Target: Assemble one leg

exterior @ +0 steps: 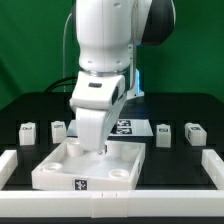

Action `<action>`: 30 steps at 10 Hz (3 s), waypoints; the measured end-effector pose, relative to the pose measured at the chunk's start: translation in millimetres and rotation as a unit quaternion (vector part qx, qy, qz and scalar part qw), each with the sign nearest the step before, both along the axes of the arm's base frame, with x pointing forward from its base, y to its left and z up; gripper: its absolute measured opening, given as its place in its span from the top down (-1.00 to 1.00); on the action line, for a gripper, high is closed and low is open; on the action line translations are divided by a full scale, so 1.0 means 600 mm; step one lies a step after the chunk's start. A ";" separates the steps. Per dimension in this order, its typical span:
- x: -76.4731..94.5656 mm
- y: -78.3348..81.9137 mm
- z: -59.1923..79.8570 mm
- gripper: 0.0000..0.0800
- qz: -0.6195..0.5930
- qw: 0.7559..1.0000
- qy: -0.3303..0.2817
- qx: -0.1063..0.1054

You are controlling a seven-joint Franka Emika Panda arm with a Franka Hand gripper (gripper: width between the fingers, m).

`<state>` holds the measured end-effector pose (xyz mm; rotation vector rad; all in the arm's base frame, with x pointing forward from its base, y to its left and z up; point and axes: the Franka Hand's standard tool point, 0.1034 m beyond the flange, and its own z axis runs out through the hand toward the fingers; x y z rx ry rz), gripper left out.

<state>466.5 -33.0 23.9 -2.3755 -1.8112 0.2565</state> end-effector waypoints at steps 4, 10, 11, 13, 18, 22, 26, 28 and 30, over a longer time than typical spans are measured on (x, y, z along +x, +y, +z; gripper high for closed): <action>-0.020 0.004 -0.016 -0.62 -0.005 1.000 0.014 0.000; -0.017 0.003 -0.017 0.23 -0.006 1.000 0.013 0.000; -0.017 0.003 -0.017 0.61 -0.006 1.000 0.013 0.000; -0.014 0.003 -0.015 0.81 -0.006 1.000 0.010 0.000; -0.013 0.003 -0.015 0.81 -0.006 1.000 0.010 0.000; -0.004 0.035 -0.011 0.81 0.076 0.997 0.003 0.002; 0.004 0.049 -0.016 0.81 0.124 0.992 -0.012 -0.001; 0.004 0.049 -0.016 0.81 0.125 0.992 -0.012 -0.001; 0.007 0.083 -0.016 0.81 0.133 0.991 -0.014 0.000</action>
Offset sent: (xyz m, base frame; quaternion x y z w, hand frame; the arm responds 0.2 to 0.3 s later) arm -0.0083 0.0062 -0.0109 0.0074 0.0067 0.0040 0.9999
